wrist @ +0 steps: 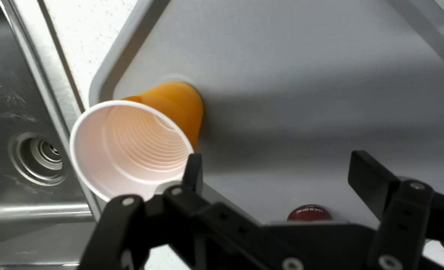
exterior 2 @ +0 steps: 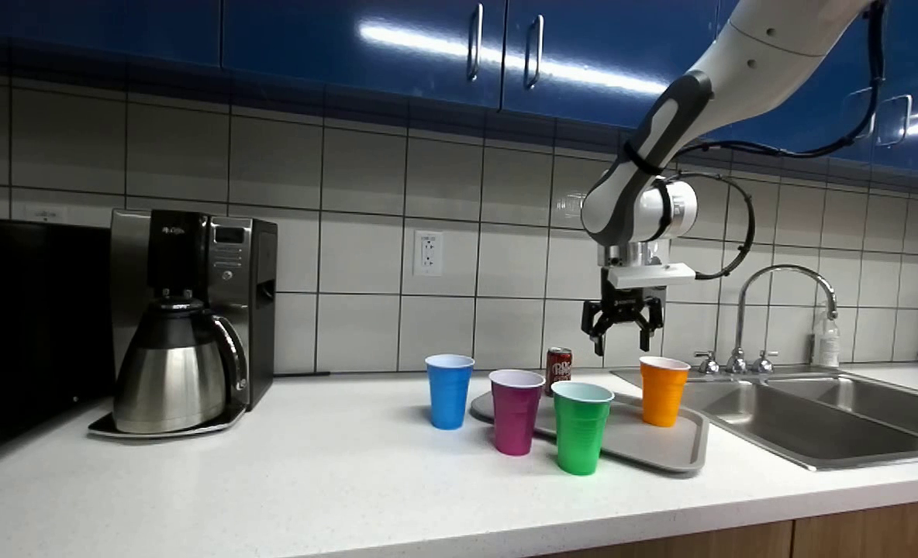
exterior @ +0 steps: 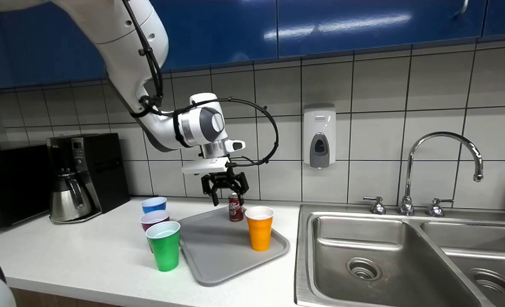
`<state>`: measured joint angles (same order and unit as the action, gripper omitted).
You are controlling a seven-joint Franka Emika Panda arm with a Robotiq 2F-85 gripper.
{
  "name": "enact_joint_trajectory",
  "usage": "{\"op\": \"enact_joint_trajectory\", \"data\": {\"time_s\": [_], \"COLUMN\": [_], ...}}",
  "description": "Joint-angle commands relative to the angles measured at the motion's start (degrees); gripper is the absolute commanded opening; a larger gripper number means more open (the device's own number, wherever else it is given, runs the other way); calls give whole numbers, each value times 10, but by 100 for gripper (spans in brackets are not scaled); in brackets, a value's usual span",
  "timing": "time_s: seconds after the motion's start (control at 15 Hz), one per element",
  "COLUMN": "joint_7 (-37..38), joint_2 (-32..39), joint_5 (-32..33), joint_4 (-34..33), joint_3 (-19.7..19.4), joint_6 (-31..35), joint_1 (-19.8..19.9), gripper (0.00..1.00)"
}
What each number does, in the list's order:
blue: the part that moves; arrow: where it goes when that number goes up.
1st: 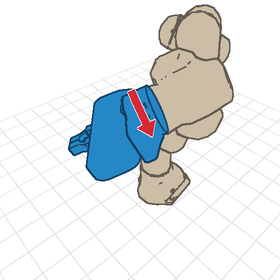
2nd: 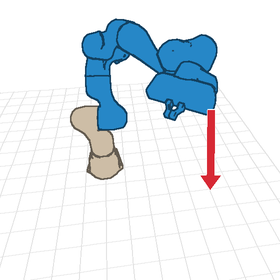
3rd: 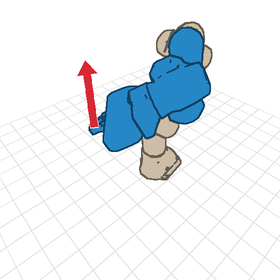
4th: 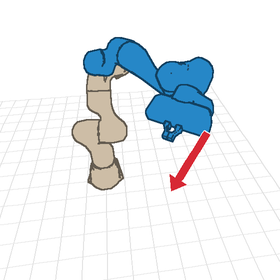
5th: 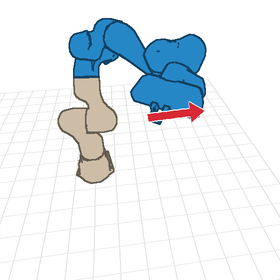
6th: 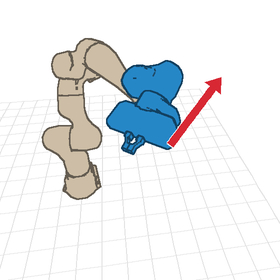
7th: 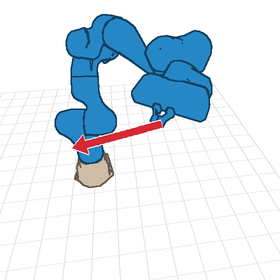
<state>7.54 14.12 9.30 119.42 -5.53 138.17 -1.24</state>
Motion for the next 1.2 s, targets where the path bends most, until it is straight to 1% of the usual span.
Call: {"op": "enact_joint_trajectory", "data": {"time_s": [0.0,0.6,1.07,1.13], "joint_7": [5,9,6,5], "joint_2": [21,51,79,82], "joint_5": [15,15,5,4], "joint_4": [-23,-41,-55,-57], "joint_3": [-6,-25,-30,-30], "joint_6": [4,10,12,12], "joint_1": [10,15,23,24], "gripper": [100,100,100,80]}}
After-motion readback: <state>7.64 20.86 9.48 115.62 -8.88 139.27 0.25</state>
